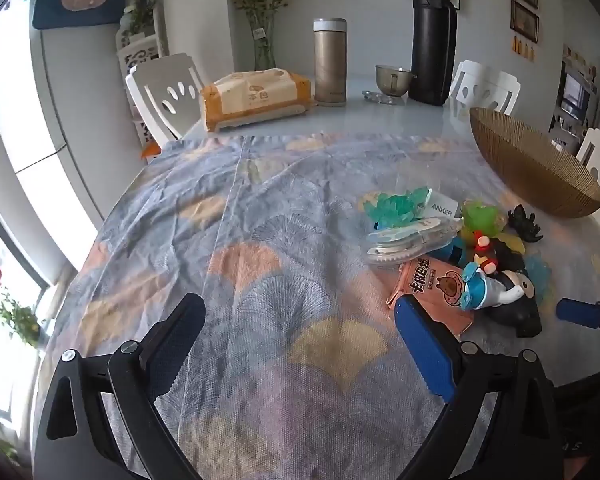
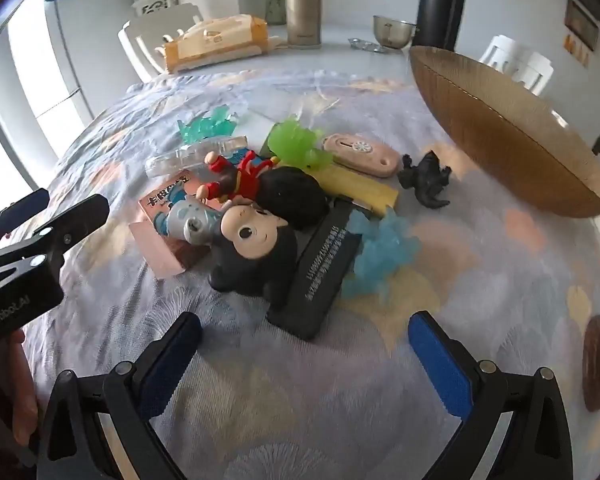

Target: Organize rigid objects

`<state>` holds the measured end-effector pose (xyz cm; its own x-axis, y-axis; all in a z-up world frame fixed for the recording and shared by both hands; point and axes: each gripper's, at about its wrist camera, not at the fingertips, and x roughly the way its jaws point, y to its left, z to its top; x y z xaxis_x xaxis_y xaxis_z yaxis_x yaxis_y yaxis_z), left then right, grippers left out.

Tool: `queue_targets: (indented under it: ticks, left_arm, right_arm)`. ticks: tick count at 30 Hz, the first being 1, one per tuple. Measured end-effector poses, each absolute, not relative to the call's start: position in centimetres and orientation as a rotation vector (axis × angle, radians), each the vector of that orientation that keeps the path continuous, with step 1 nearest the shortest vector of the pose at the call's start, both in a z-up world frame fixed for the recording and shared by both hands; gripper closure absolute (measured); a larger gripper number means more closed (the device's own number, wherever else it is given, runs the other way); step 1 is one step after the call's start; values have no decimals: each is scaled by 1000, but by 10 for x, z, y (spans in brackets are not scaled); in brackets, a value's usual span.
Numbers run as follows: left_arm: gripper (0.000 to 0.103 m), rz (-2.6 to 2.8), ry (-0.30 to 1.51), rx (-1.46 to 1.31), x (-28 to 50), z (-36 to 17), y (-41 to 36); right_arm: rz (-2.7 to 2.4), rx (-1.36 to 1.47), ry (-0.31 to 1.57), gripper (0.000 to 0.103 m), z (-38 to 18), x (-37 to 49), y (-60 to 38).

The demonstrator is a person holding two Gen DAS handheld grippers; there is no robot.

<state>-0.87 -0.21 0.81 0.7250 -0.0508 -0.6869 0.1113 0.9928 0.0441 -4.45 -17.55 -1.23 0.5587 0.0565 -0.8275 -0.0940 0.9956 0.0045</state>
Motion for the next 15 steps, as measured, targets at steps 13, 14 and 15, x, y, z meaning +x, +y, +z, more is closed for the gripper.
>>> queue_targets:
  ticks: [13, 14, 15]
  left_arm:
    - [7, -91, 769, 80, -6, 5, 0]
    - [7, -94, 768, 79, -6, 5, 0]
    - [7, -97, 765, 79, -6, 5, 0]
  right_arm:
    - [-11, 63, 999, 0, -9, -33, -192]
    - [-15, 70, 999, 0, -9, -34, -193]
    - [-15, 76, 995, 0, -8, -35, -194]
